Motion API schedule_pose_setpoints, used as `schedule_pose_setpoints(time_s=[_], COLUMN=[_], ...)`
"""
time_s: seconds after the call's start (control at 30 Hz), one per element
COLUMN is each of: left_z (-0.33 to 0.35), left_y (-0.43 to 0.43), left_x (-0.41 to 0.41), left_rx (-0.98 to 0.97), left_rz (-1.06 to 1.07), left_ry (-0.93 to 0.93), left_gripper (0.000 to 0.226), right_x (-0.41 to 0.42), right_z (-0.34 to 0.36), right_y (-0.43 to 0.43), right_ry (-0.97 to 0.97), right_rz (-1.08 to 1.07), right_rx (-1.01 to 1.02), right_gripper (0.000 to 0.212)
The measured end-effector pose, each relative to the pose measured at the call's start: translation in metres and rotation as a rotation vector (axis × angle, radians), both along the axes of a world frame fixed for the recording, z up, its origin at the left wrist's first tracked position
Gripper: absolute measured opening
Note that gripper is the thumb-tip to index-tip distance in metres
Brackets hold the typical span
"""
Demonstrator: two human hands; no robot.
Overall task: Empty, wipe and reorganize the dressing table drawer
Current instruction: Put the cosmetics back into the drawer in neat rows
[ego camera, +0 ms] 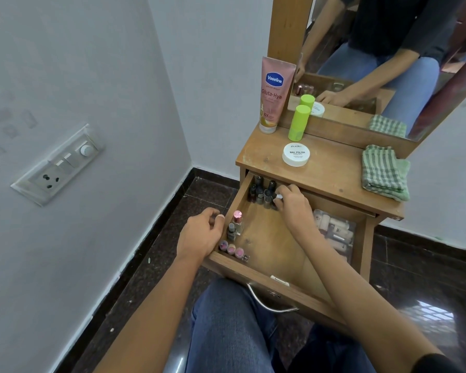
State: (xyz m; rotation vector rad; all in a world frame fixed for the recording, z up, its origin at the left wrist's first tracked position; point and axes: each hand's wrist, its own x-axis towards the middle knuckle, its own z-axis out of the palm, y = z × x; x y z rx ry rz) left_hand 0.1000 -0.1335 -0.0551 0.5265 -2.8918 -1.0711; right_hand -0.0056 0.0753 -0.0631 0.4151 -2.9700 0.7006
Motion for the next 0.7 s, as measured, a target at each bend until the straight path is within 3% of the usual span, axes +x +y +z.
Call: schedule_pose_setpoints(time_s=[0.3,0.5,0.6,0.7], left_z=[-0.001,-0.003,-0.002,-0.001], left_y=[-0.001,-0.002,-0.001,0.0], left_x=[-0.001,-0.001,0.0,0.0], left_rx=[0.002,0.014,0.023,0.028], left_rz=[0.002,-0.002,0.0,0.005], left_ry=[-0.015,-0.003,-0.006,0.003], left_gripper=[0.032,0.032,0.031,0.031], right_x=[0.004,-0.016,-0.06,-0.106], right_z=[0.003,0.052,0.091,0.108], right_y=[0.002,0.009,0.014,0.015], right_ry=[0.071,0.374,0.43,0.343], right_rz=[0.021,-0.051,-0.096,-0.073], right_rx=[0.075,-0.319,-0.354,-0.222], right_gripper=[0.025,0.02,0.029,0.047])
